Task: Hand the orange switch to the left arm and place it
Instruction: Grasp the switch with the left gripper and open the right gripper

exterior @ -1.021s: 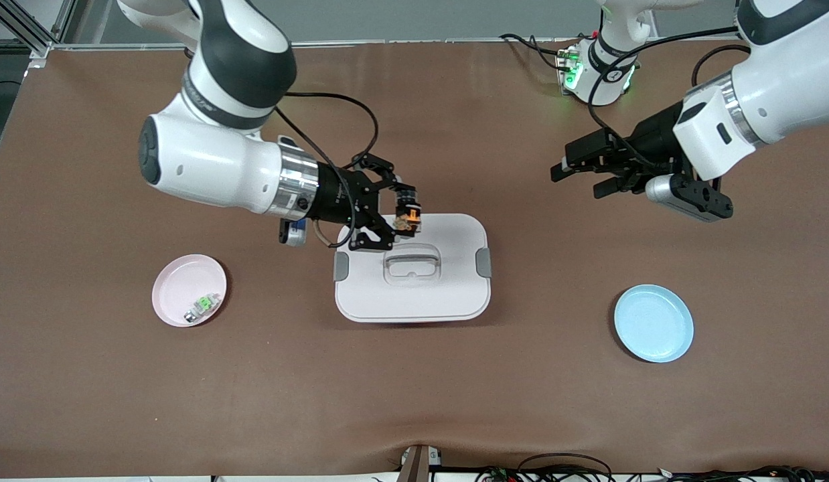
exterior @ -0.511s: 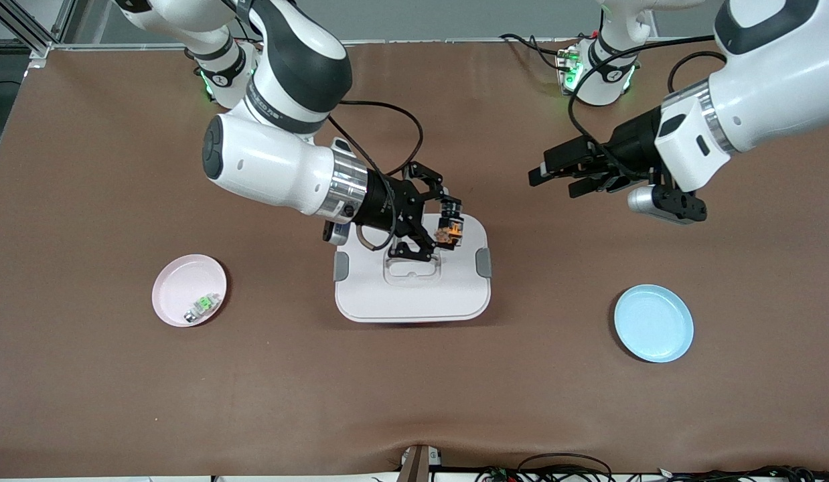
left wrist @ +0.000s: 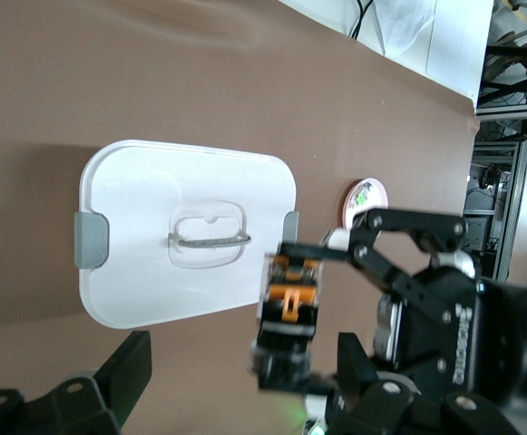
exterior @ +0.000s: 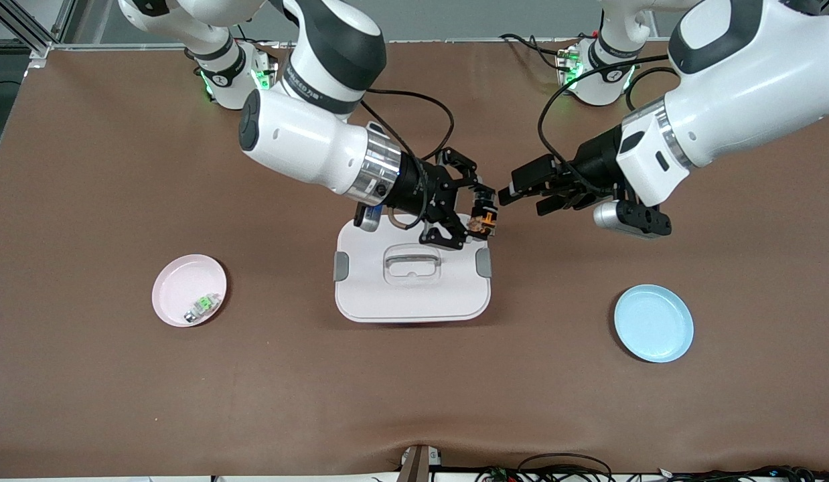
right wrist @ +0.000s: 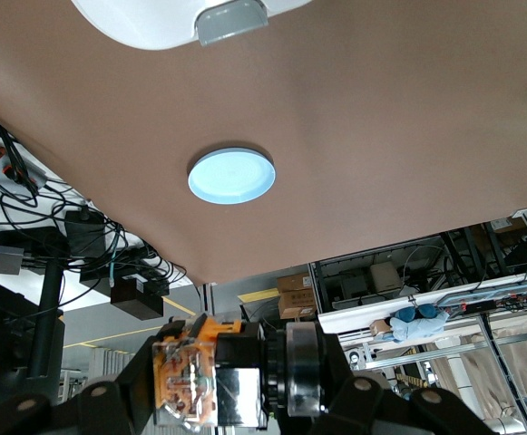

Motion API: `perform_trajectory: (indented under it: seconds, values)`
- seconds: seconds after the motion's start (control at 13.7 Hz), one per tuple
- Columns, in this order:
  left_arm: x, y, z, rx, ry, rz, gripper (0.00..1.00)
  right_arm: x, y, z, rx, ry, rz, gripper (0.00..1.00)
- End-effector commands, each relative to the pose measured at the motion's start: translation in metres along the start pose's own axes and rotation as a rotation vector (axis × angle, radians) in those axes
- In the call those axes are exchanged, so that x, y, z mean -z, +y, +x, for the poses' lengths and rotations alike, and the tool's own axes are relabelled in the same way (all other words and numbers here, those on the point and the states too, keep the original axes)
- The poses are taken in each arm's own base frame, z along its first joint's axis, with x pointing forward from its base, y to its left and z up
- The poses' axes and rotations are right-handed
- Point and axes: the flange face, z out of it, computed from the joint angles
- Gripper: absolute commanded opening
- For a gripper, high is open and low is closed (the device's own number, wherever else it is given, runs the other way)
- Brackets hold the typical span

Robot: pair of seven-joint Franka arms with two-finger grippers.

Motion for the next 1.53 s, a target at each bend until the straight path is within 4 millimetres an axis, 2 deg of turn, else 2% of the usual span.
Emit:
perform_trajectory:
  seconds: [0.0,0.22,0.36,0.66,0.88,1.17,1.24,1.31,1.46]
  values:
    - [0.002,0.006,0.005,-0.011,0.028,-0.023,0.86,-0.009,0.013,-0.014,-0.011,-0.029,0.01,0.0]
    - [-0.012,0.016,-0.002,-0.043,0.019,-0.008,0.81,-0.009,0.014,-0.015,-0.028,-0.03,0.012,0.0]
    - [-0.014,0.015,-0.003,-0.061,0.028,0.026,0.75,-0.007,0.015,-0.019,-0.024,-0.037,0.013,0.0]
    - [-0.015,0.016,-0.006,-0.061,0.016,0.035,0.68,-0.013,0.019,-0.019,-0.019,-0.037,0.016,0.0]
    - [-0.018,0.019,-0.014,-0.068,-0.016,0.047,0.57,-0.013,0.02,-0.02,-0.016,-0.038,0.017,0.0]
    - [-0.017,0.014,-0.021,-0.071,-0.074,0.082,0.56,-0.012,0.02,-0.021,-0.014,-0.042,0.02,0.0]
    - [-0.015,0.015,-0.022,-0.082,-0.069,0.1,0.53,-0.014,0.019,-0.02,-0.014,-0.04,0.019,0.0]
    - [-0.014,0.016,-0.023,-0.086,-0.066,0.105,0.48,-0.013,0.019,-0.021,-0.011,-0.04,0.021,0.0]
    - [-0.014,0.017,-0.023,-0.086,-0.064,0.104,0.26,-0.015,0.019,-0.02,-0.011,-0.038,0.019,0.0]
